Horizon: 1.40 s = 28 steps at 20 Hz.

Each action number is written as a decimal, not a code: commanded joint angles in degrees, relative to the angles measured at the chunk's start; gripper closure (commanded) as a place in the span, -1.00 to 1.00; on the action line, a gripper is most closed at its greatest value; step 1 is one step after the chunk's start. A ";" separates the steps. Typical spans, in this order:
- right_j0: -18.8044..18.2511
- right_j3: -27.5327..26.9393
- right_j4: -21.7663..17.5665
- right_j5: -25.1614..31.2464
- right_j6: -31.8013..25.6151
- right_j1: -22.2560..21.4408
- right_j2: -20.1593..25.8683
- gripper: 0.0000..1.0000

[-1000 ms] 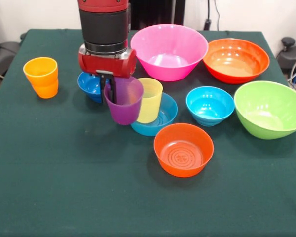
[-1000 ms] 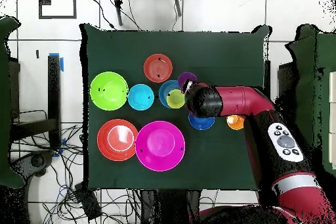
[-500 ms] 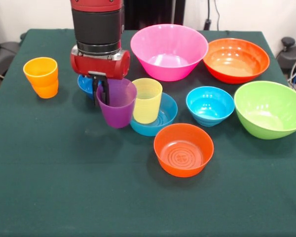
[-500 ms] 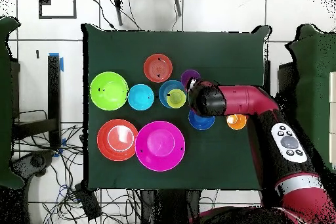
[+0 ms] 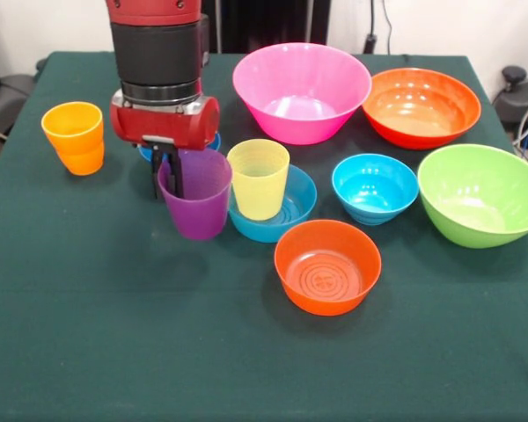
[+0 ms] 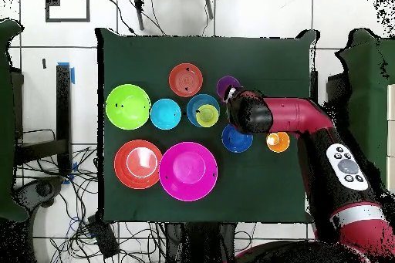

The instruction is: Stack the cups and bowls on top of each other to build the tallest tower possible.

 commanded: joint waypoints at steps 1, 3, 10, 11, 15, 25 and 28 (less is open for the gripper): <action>-0.61 -3.93 -5.53 -1.04 -10.48 3.41 3.48 1.00; -0.60 -4.57 -5.81 -1.20 -10.53 4.30 3.52 1.00; -0.25 -5.74 -5.19 0.28 -10.55 6.37 3.44 1.00; 0.07 -6.12 -5.37 0.35 -10.53 6.78 3.25 1.00; 0.80 -6.86 -5.29 -0.04 -9.48 8.07 2.79 1.00; 1.86 -6.44 -7.25 -5.92 -6.01 8.81 1.18 1.00; 1.57 -6.34 -7.73 -6.22 -5.88 8.85 1.51 -1.00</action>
